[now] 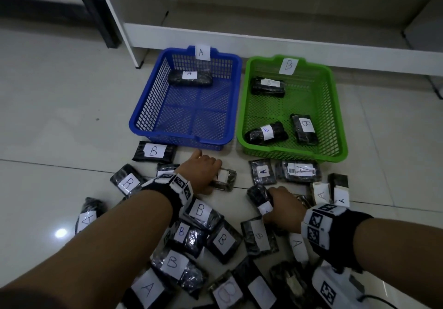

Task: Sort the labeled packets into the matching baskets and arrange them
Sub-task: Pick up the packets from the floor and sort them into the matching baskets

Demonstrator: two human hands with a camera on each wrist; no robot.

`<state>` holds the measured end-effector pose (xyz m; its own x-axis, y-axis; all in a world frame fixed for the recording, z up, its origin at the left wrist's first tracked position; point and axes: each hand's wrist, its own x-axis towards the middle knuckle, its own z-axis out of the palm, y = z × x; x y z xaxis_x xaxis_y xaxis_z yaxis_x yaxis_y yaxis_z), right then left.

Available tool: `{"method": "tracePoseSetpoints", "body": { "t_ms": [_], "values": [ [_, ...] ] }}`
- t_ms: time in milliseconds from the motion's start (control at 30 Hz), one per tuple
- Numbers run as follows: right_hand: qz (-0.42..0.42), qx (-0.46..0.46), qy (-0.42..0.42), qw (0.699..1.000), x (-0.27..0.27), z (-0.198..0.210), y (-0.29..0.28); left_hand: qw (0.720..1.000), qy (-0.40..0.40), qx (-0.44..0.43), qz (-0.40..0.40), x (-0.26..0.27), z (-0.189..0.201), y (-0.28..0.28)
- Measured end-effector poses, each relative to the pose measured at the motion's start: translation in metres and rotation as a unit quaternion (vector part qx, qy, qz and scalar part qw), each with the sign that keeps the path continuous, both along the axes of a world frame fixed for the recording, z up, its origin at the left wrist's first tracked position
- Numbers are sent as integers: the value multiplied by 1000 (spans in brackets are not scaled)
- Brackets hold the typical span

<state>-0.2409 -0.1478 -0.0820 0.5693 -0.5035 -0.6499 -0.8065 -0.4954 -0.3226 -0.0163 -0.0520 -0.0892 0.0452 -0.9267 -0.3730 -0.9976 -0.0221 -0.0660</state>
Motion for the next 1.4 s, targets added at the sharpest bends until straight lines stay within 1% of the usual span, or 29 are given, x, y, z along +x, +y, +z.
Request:
{"method": "tracePoseSetpoints", "body": {
  "t_ms": [100,167,267,300,367,433,467,533,633,700,833,1000,1100,1167,1233,1267,1300,1400],
  "values": [
    [-24,24,-126,991,12,18,-2,1000,26,-14,7,5,9,9],
    [-27,27,-185,982,21,30,-5,997,52,-48,8,11,20,15],
    [-60,29,-275,959,43,43,-12,985,60,-156,-35,30,39,23],
    [-81,24,-307,948,54,48,-14,978,64,-195,-33,38,43,25],
    [-124,15,-364,923,80,56,-23,963,75,-260,2,57,53,24],
    [-160,25,-396,904,111,63,-33,945,83,-307,70,75,65,16],
    [-174,29,-399,900,126,64,-39,938,86,-319,105,84,70,12],
    [-182,37,-405,895,154,64,-46,932,84,-312,166,105,78,1],
    [-162,34,-412,896,178,57,-44,938,91,-254,218,128,80,-10],
    [-147,14,-414,898,190,50,-42,945,88,-215,229,141,76,-14],
    [-86,-48,-357,929,203,40,-42,963,31,-139,230,157,64,-20],
    [-54,-70,-291,953,215,22,-47,964,17,-74,254,171,37,-34],
    [-65,-73,-276,956,223,9,-48,961,54,-30,270,174,24,-44],
    [-93,-72,-273,955,230,4,-46,955,81,-4,286,171,18,-49],
    [-129,-63,-259,955,237,1,-43,953,80,14,292,168,10,-49],
    [-129,-66,-250,957,240,0,-41,954,73,18,292,167,5,-47],
    [-115,-76,-245,960,241,1,-40,955,64,17,289,166,1,-46],
    [-38,-112,-218,969,241,-1,-40,957,52,13,284,165,-4,-44]
  ]
}}
